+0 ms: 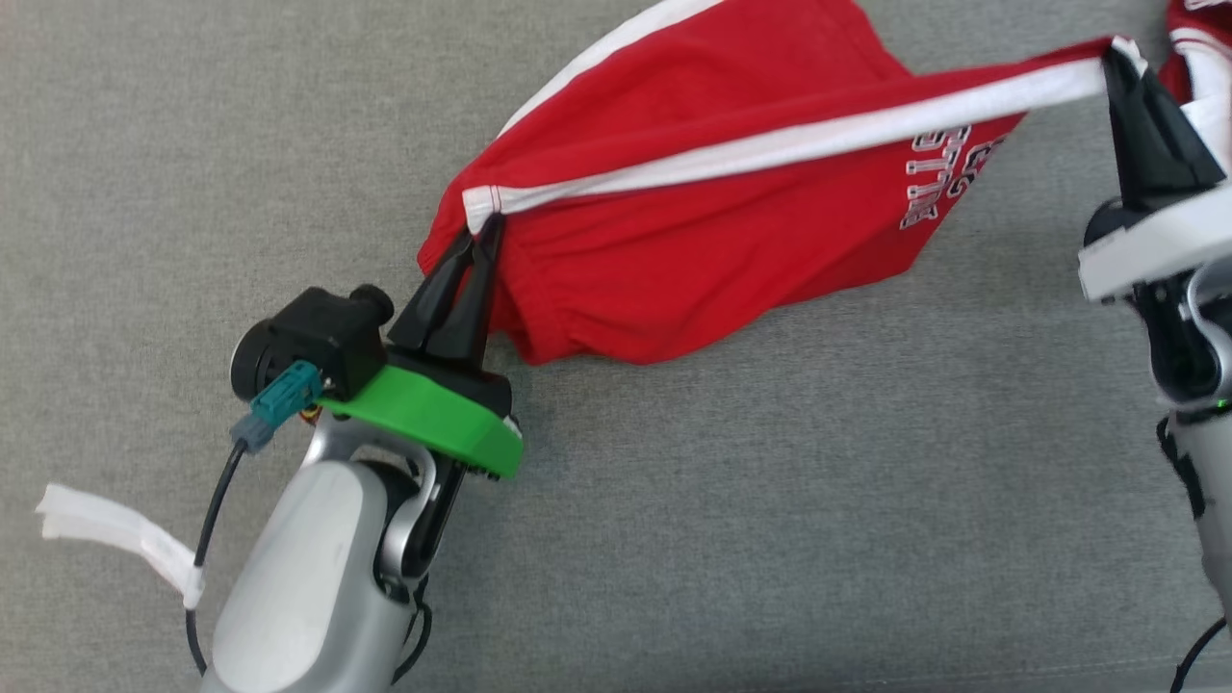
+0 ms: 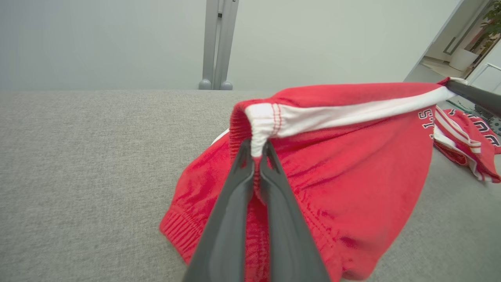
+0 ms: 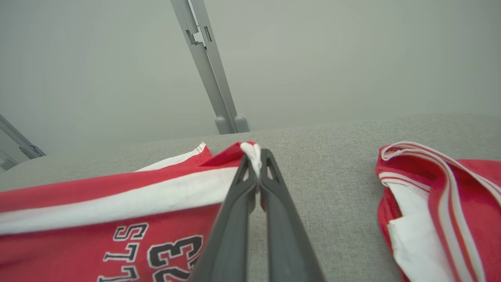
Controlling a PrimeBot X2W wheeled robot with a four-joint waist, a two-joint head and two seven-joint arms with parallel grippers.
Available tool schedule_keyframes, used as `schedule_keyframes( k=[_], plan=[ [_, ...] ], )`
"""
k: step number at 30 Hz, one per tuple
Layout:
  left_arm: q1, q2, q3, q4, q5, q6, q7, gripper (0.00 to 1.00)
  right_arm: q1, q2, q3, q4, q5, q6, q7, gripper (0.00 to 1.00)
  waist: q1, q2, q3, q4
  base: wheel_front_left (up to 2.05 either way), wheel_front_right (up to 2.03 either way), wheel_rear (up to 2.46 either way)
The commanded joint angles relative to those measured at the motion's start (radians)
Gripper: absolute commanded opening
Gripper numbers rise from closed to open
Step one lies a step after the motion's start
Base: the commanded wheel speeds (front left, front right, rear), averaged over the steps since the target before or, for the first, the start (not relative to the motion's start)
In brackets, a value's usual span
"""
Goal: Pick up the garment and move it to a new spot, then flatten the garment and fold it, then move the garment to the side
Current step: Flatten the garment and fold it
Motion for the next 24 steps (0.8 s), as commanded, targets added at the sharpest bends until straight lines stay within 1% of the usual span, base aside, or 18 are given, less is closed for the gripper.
schedule_keyframes(
  k=[1,4,8,11,15,17,18,19,20,21,22,24],
  plan=[
    [-0.045,-0.008,0.001,0.022,-0.012,-0.006,-0.014,0.00,-0.060,-0.020,0.013,0.042,0.004,-0.002,0.014,0.00,0.0000,0.0000,0.112,0.089,0.00,0.00,0.00],
    [-0.122,-0.018,-0.008,0.079,-0.015,-0.011,-0.043,0.00,-0.193,-0.048,0.065,0.133,0.001,-0.002,0.035,0.00,0.0000,0.0000,0.137,0.126,0.00,0.00,0.00],
    [-0.192,-0.031,-0.016,0.149,-0.022,-0.013,-0.074,0.00,-0.327,-0.068,0.138,0.248,0.003,-0.002,0.054,0.00,0.0000,0.0000,0.156,0.157,0.00,0.00,0.00],
    [-0.227,-0.037,-0.029,0.194,-0.039,-0.019,-0.083,0.00,-0.407,-0.069,0.183,0.323,0.006,-0.002,0.056,0.00,0.0000,0.0000,0.168,0.177,0.00,0.00,0.00],
    [-0.269,-0.041,-0.057,0.258,-0.060,-0.029,-0.093,0.00,-0.485,-0.062,0.238,0.421,0.012,-0.002,0.026,0.00,0.0000,0.0000,0.174,0.188,0.00,0.00,0.00],
    [-0.294,-0.043,-0.080,0.304,-0.075,-0.034,-0.102,0.00,-0.521,-0.055,0.283,0.474,0.020,-0.002,-0.015,0.00,0.0000,0.0000,0.174,0.190,0.00,0.00,0.00],
    [-0.299,-0.043,-0.086,0.317,-0.082,-0.035,-0.100,0.00,-0.531,-0.055,0.295,0.482,0.022,-0.002,-0.034,0.11,0.0000,0.0000,0.174,0.190,0.00,0.00,0.00],
    [-0.305,-0.044,-0.092,0.329,-0.086,-0.037,-0.103,0.34,-0.540,-0.057,0.308,0.499,0.027,-0.002,-0.047,0.87,0.0000,0.0000,0.173,0.190,0.00,0.00,0.00],
    [-0.312,-0.044,-0.098,0.338,-0.080,-0.037,-0.109,0.62,-0.545,-0.057,0.317,0.510,0.030,-0.002,-0.063,1.00,0.0000,0.0000,0.173,0.189,0.00,0.00,0.00],
    [-0.316,-0.044,-0.100,0.349,-0.079,-0.038,-0.114,1.00,-0.550,-0.060,0.327,0.517,0.028,-0.002,-0.092,1.00,0.0000,0.0000,0.171,0.187,0.00,0.00,0.00],
    [-0.315,-0.044,-0.102,0.360,-0.082,-0.037,-0.116,1.00,-0.548,-0.060,0.337,0.521,0.031,-0.002,-0.114,1.00,0.0000,0.0000,0.169,0.185,0.00,0.00,0.00],
    [-0.311,-0.044,-0.098,0.369,-0.074,-0.021,-0.140,1.00,-0.536,-0.066,0.358,0.522,0.025,-0.002,-0.183,1.00,0.0000,0.0000,0.159,0.176,0.00,0.00,0.00]
  ],
)
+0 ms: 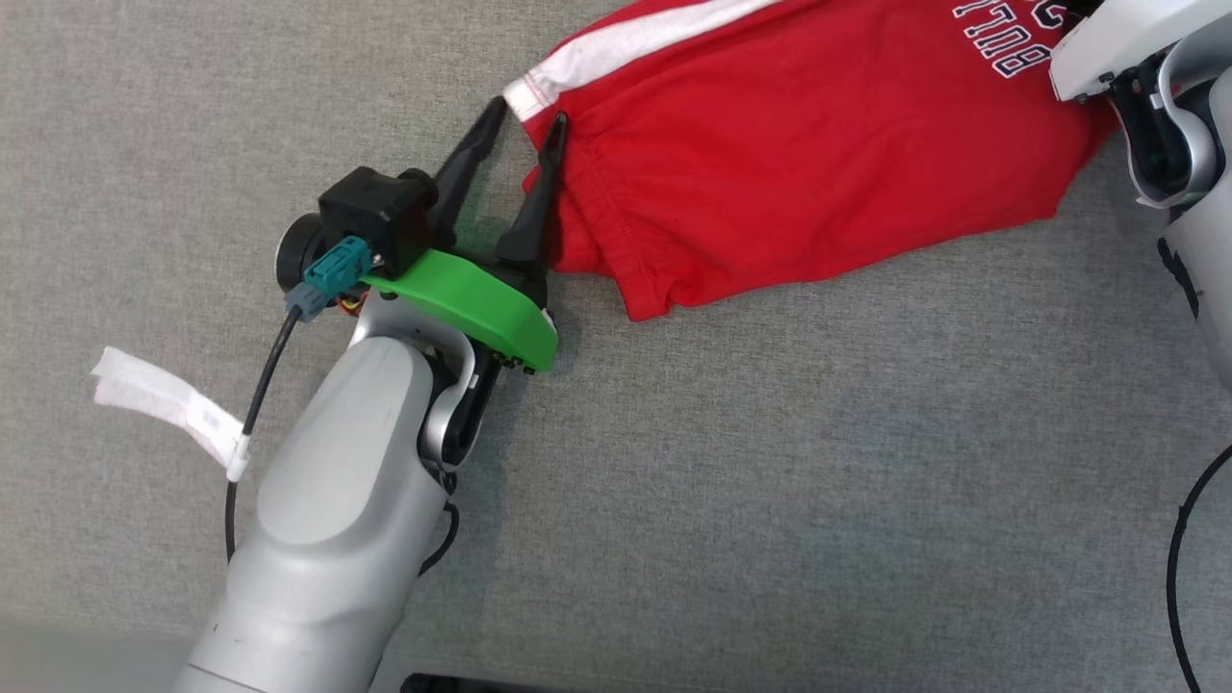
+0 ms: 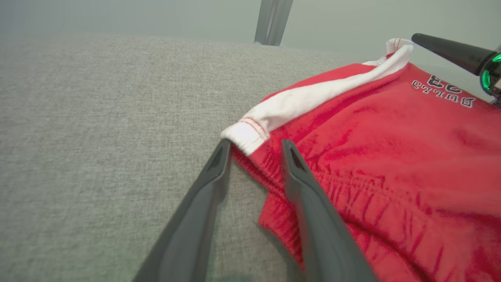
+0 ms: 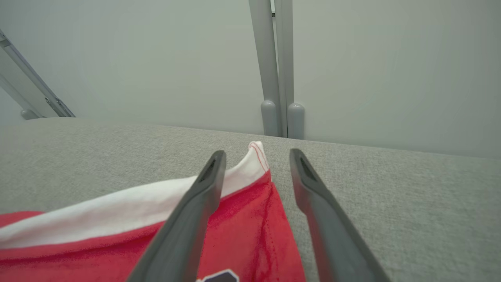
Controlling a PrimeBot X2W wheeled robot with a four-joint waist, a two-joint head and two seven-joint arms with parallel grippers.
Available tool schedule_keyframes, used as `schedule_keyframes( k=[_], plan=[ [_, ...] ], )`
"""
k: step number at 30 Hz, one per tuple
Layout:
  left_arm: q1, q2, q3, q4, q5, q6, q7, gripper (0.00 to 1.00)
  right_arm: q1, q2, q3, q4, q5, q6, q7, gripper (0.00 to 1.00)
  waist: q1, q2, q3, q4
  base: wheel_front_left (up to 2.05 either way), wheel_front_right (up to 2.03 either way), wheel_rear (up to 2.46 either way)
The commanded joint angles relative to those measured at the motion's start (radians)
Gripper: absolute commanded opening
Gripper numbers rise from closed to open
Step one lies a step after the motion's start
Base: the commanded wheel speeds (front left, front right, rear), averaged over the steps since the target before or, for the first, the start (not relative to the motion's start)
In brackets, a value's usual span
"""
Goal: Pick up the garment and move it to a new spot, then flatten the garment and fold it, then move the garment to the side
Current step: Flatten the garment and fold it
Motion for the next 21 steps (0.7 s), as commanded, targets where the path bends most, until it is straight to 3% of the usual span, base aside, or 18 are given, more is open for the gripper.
schedule_keyframes(
  k=[1,6,12,21],
  plan=[
    [-0.003,0.003,0.008,0.000,0.011,0.015,-0.020,1.00,0.017,-0.007,0.004,-0.002,0.001,-0.001,-0.033,1.00,-0.0001,0.0000,-0.014,-0.012,0.00,0.00,0.00],
    [0.045,0.024,0.052,-0.044,0.054,0.097,-0.070,1.00,0.094,-0.015,-0.012,-0.076,-0.013,-0.001,-0.085,1.00,-0.0001,0.0000,-0.049,-0.053,0.00,0.00,0.00],
    [0.111,0.064,0.138,-0.153,0.113,0.192,-0.081,1.00,0.270,0.009,-0.136,-0.303,-0.074,-0.001,-0.085,1.00,-0.0001,0.0000,-0.091,-0.118,0.00,0.00,0.00],
    [0.235,0.117,0.236,-0.244,0.158,0.231,-0.081,1.00,0.538,0.084,-0.233,-0.521,-0.131,-0.001,-0.085,1.00,-0.0001,0.0000,-0.171,-0.221,0.00,0.00,0.00]
  ],
)
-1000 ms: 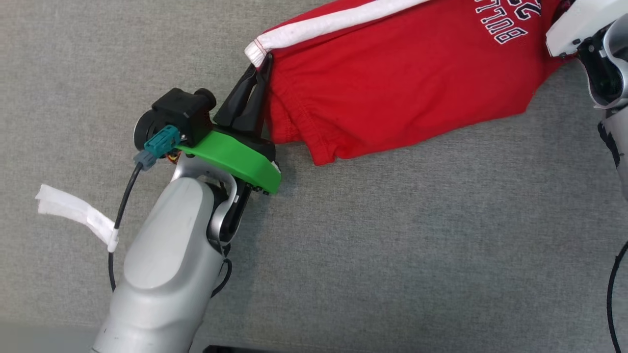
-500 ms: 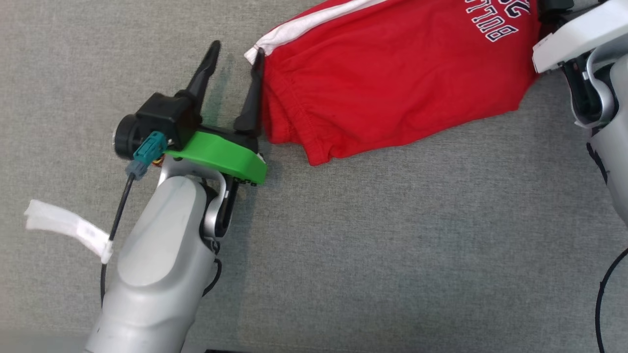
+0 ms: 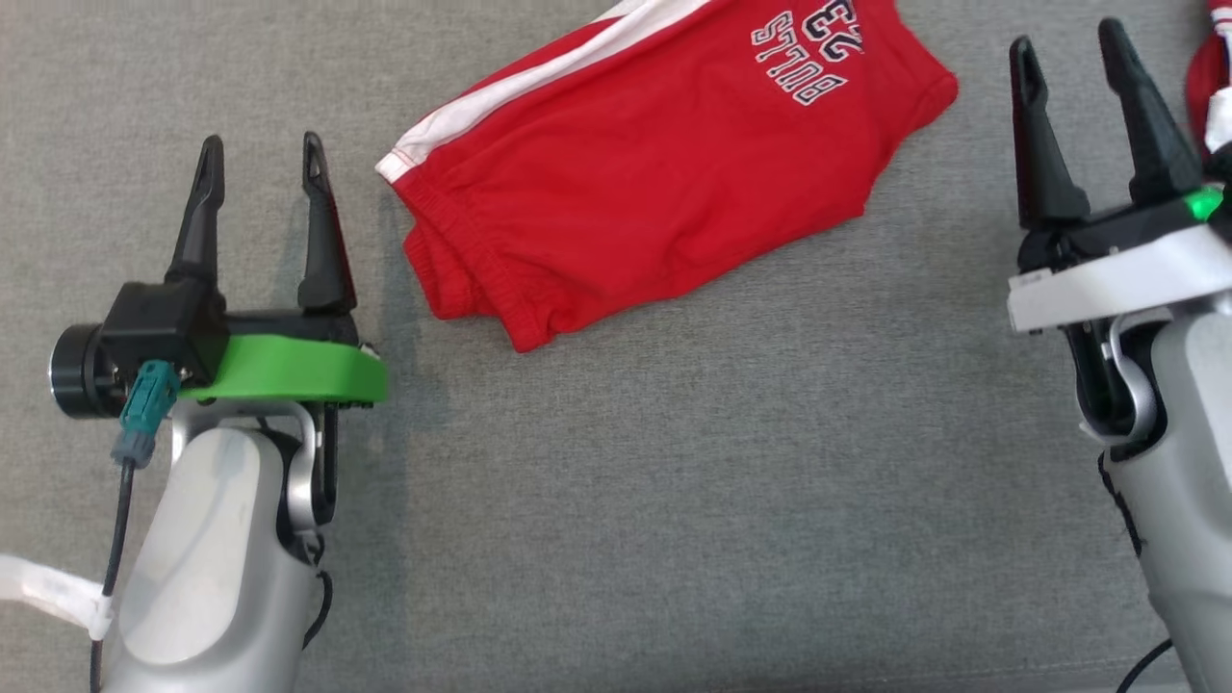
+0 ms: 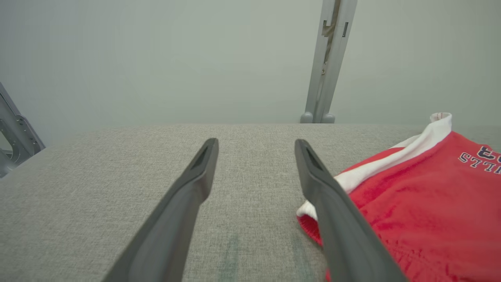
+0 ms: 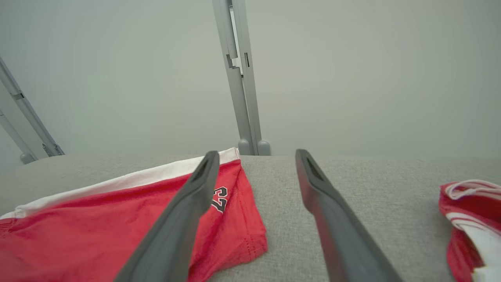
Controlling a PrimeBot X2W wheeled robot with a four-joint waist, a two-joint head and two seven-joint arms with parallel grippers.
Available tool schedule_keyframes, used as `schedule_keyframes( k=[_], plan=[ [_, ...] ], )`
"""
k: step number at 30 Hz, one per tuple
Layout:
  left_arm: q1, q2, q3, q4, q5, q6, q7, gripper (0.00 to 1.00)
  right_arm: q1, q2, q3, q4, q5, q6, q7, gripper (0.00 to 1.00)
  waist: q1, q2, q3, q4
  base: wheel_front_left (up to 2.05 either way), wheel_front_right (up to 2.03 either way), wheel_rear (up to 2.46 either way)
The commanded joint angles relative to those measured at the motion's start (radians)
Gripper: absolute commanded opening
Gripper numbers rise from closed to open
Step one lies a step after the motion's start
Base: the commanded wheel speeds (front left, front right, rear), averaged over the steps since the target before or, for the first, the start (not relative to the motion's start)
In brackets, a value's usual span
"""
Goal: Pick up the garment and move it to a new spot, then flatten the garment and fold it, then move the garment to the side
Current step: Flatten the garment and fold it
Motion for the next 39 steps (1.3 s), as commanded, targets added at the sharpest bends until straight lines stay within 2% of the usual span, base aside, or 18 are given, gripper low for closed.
schedule_keyframes(
  k=[1,11,26,33,39],
  plan=[
    [0.032,0.015,0.011,-0.004,0.009,0.005,-0.003,1.00,0.039,0.009,-0.005,-0.019,-0.009,-0.001,-0.002,1.00,0.0000,0.0000,-0.059,-0.061,0.00,0.00,0.00],
    [0.157,0.021,0.044,-0.051,0.033,0.027,-0.003,1.00,0.200,0.019,-0.026,-0.084,-0.026,-0.001,-0.002,1.00,0.0000,0.0000,-0.114,-0.105,0.00,0.00,0.00],
    [0.188,0.006,0.048,-0.070,0.041,0.028,-0.003,1.00,0.232,0.011,-0.045,-0.081,-0.023,-0.001,-0.002,1.00,0.0000,0.0000,-0.124,-0.103,0.00,0.00,0.00],
    [0.137,-0.012,0.026,-0.096,0.054,0.017,-0.003,1.00,0.159,-0.020,-0.032,-0.045,-0.009,-0.001,0.040,1.00,0.0000,0.0000,-0.071,-0.064,0.00,0.00,0.00],
    [0.069,-0.044,-0.006,-0.117,0.075,0.001,-0.003,1.00,0.024,-0.053,0.050,0.022,-0.001,-0.001,0.095,1.00,0.0000,0.0000,0.009,0.004,0.00,0.00,0.00]
  ],
)
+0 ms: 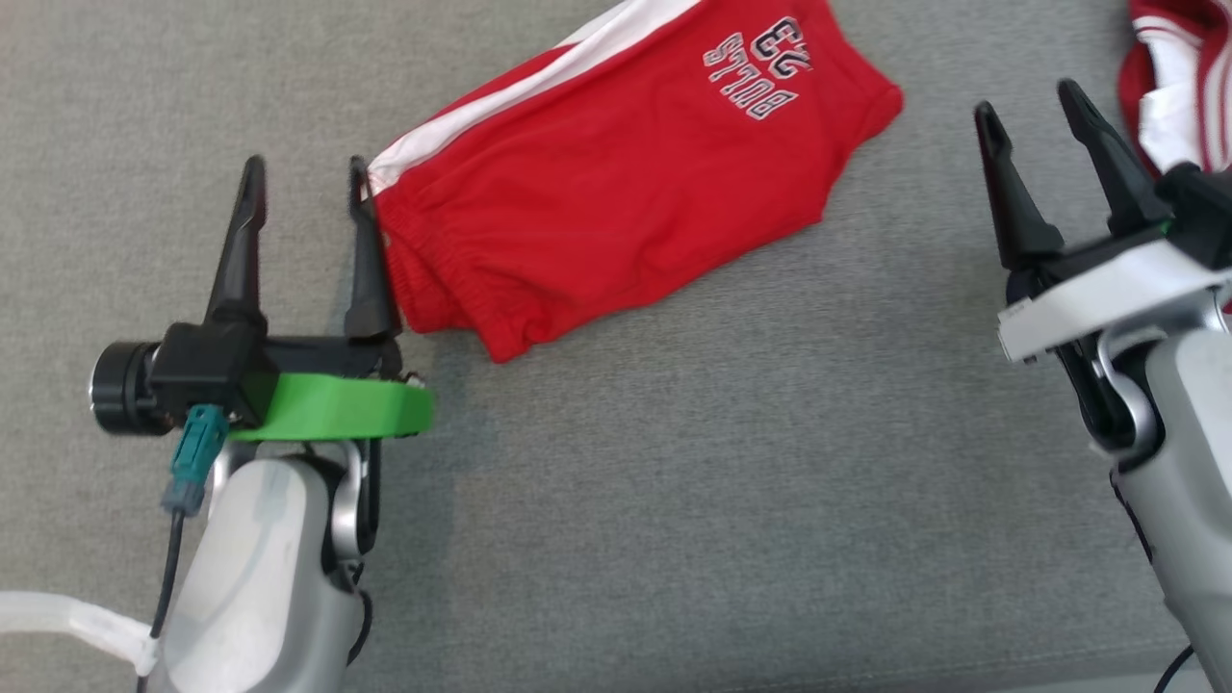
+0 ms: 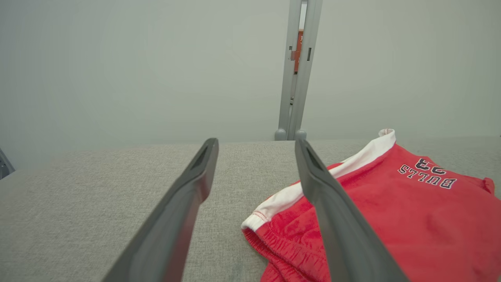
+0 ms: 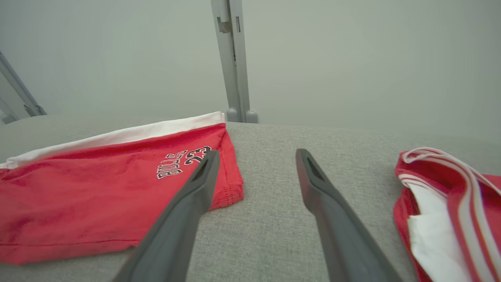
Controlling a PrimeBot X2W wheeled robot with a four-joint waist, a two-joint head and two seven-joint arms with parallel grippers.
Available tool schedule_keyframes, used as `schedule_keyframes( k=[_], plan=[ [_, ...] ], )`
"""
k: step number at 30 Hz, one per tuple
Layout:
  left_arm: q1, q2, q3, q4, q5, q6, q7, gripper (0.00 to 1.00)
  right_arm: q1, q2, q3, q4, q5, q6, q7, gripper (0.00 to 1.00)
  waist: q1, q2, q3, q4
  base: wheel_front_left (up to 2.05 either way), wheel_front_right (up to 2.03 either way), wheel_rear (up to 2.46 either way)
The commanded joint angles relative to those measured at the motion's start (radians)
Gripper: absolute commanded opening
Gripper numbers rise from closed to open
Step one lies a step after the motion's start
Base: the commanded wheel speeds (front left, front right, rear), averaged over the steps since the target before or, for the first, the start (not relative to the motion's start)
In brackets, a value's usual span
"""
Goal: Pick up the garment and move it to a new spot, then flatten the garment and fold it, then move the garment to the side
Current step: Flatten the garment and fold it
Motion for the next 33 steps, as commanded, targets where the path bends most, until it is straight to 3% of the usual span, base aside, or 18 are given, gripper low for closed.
schedule_keyframes(
  k=[1,10,16,20,21,23,27,33],
  plan=[
    [-0.030,-0.008,-0.007,-0.004,0.010,-0.007,-0.003,1.00,-0.046,-0.009,0.022,0.023,0.004,-0.001,0.010,1.00,0.0000,0.0000,0.066,0.068,0.00,0.00,0.00],
    [-0.078,-0.050,-0.039,0.000,0.024,-0.034,-0.002,1.00,-0.242,-0.010,0.168,0.241,0.028,-0.001,0.072,1.00,0.0000,0.0000,0.112,0.146,0.00,0.00,0.00],
    [-0.068,-0.060,-0.041,-0.002,0.031,-0.042,-0.002,1.00,-0.286,0.006,0.146,0.399,-0.025,-0.001,0.126,1.00,0.0000,0.0000,0.113,0.153,0.00,0.00,0.00],
    [-0.061,-0.063,-0.034,0.004,0.035,-0.045,-0.002,1.00,-0.269,0.042,0.164,0.464,-0.005,-0.001,0.236,1.00,0.0000,0.0000,0.106,0.146,0.00,0.00,0.00],
    [-0.060,-0.063,-0.032,0.004,0.037,-0.045,-0.002,1.00,-0.263,0.047,0.175,0.474,0.004,-0.001,0.271,0.77,0.0000,0.0000,0.105,0.143,0.00,0.00,0.00],
    [-0.058,-0.064,-0.028,0.006,0.040,-0.048,-0.002,1.00,-0.252,0.060,0.194,0.474,0.036,0.000,0.332,0.00,0.0000,0.0000,0.102,0.139,0.00,0.00,0.00],
    [-0.051,-0.065,-0.020,0.008,0.046,-0.050,-0.002,1.00,-0.242,0.060,0.218,0.452,0.086,0.000,0.424,0.00,0.0000,0.0000,0.091,0.131,0.00,0.00,0.00],
    [-0.033,-0.066,-0.005,0.013,0.053,-0.052,-0.002,1.00,-0.209,0.044,0.174,0.367,0.136,-0.001,0.399,0.00,0.0000,0.0000,0.060,0.114,0.00,0.00,0.00]
  ],
)
